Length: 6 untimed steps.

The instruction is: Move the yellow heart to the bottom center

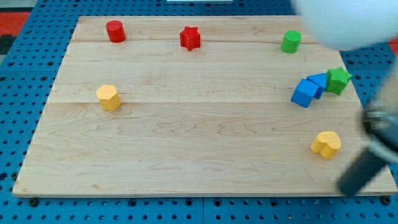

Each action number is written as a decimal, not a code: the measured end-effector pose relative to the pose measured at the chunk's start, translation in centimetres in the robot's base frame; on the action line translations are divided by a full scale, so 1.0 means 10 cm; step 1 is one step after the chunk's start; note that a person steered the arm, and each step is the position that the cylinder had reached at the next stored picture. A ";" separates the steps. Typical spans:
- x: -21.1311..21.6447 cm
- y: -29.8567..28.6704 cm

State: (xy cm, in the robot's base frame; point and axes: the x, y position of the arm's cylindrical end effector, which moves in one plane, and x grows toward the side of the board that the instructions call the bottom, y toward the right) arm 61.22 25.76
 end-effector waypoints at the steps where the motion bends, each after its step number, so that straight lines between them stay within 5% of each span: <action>1: -0.35 0.57; 4: -0.15 0.18; 6: -0.45 0.06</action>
State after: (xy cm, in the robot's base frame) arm 56.71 26.34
